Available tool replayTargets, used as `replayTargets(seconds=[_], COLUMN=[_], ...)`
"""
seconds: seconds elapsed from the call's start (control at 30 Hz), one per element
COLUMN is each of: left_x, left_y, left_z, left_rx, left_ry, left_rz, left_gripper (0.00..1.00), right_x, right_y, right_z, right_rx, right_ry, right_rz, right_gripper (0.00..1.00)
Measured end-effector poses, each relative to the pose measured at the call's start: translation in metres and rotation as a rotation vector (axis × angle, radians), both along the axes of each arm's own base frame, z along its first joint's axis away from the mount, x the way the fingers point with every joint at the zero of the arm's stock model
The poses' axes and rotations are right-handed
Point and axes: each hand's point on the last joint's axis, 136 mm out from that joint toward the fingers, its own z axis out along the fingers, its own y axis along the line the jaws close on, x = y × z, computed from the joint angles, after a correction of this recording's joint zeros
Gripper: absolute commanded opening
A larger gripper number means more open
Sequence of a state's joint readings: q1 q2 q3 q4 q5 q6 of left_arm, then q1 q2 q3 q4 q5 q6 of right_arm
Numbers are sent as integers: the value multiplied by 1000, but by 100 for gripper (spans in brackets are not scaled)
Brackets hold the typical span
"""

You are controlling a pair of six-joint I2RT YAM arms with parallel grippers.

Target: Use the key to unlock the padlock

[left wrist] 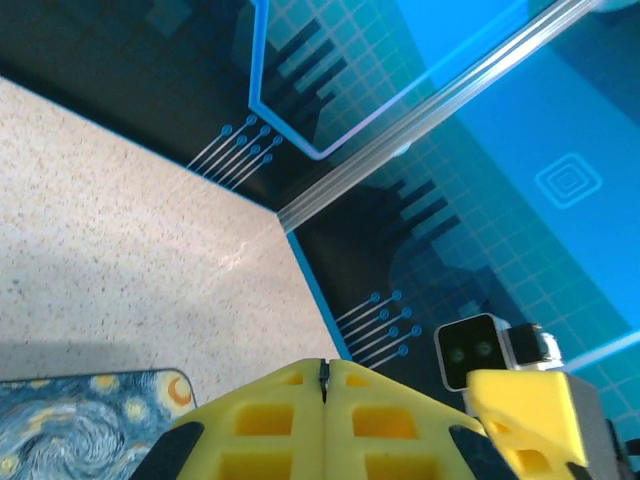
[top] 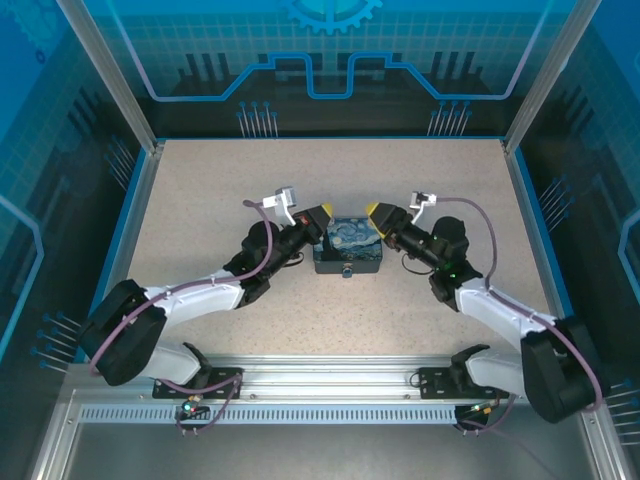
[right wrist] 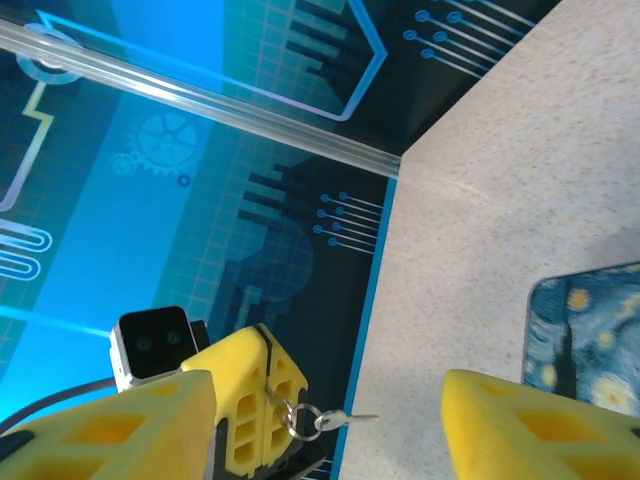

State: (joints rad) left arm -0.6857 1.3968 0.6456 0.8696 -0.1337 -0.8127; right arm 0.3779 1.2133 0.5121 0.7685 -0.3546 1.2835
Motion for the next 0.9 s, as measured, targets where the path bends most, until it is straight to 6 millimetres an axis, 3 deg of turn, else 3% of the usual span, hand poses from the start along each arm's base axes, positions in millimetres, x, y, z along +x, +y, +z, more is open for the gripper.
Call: replayTargets(seconds=[0.17, 0.47, 0.67, 0.9], left_x=[3, 6, 8, 13], left_y=[9, 16, 23, 23], left_z=[12, 12, 22, 12], left_rx=[-64, -160, -225, -261], left_ry=[-47, -63, -85, -67], left_rz=[51, 108, 143, 170], left_gripper=[0, 0, 0, 0], right_x=[10, 17, 19, 18], right_y=[25, 55, 63, 73], right_z=[2, 23, 12, 7], right_rx=[32, 84, 100, 111], right_ry=[-21, -88, -66, -55], right_rz=[56, 123, 140, 160], right_gripper=[50, 51, 49, 46])
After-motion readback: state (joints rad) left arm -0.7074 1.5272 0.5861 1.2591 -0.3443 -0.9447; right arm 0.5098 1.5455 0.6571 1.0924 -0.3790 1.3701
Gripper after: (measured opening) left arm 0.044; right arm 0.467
